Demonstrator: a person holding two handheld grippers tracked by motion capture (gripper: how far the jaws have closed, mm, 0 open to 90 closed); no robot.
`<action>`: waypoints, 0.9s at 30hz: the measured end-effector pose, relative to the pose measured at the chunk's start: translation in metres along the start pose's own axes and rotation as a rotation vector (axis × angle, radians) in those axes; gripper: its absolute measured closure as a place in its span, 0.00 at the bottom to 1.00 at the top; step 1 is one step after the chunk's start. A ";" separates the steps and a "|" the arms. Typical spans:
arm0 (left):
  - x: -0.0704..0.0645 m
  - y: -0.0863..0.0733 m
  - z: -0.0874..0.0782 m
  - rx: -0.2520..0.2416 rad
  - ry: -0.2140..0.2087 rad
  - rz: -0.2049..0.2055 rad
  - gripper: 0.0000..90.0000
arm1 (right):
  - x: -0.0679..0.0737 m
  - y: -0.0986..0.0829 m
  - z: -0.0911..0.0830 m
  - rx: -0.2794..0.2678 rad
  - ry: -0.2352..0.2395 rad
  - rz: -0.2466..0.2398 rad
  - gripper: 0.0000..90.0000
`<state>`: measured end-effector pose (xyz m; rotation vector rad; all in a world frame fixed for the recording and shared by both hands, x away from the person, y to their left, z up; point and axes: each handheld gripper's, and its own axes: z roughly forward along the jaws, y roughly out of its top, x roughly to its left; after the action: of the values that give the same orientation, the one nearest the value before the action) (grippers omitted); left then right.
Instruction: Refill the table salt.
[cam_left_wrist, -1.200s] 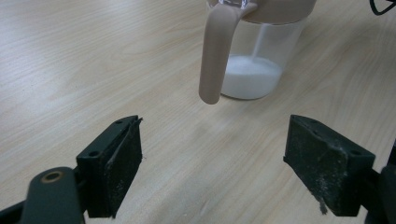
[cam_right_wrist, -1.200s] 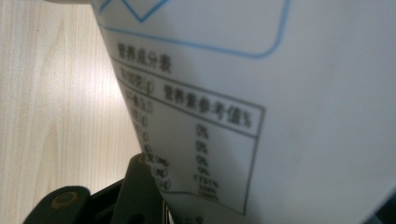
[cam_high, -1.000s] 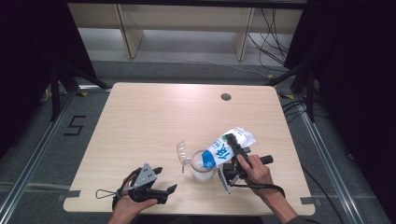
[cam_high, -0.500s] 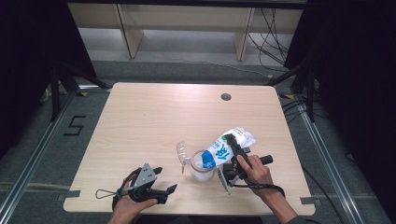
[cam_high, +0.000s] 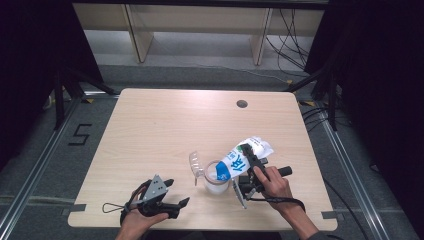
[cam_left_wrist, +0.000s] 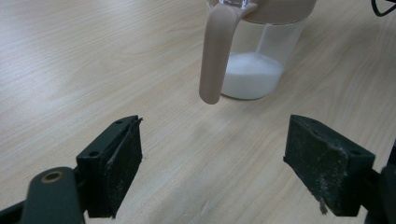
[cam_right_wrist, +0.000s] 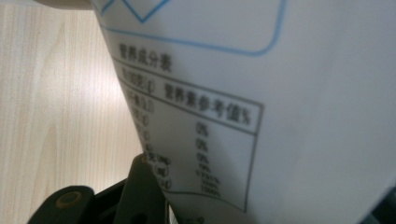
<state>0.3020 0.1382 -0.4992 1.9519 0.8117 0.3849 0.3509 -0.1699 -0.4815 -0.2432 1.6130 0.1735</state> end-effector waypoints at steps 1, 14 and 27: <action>0.000 0.000 0.000 0.000 -0.002 0.001 0.21 | -0.001 0.000 0.001 -0.014 -0.007 -0.016 0.71; 0.000 0.000 0.000 0.001 0.001 -0.004 0.21 | -0.003 0.001 0.000 -0.011 -0.011 -0.037 0.72; 0.000 0.000 0.000 0.001 0.001 -0.004 0.21 | -0.004 0.002 -0.001 -0.004 -0.011 -0.050 0.72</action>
<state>0.3018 0.1379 -0.4992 1.9508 0.8164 0.3833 0.3494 -0.1684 -0.4776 -0.2850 1.5947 0.1401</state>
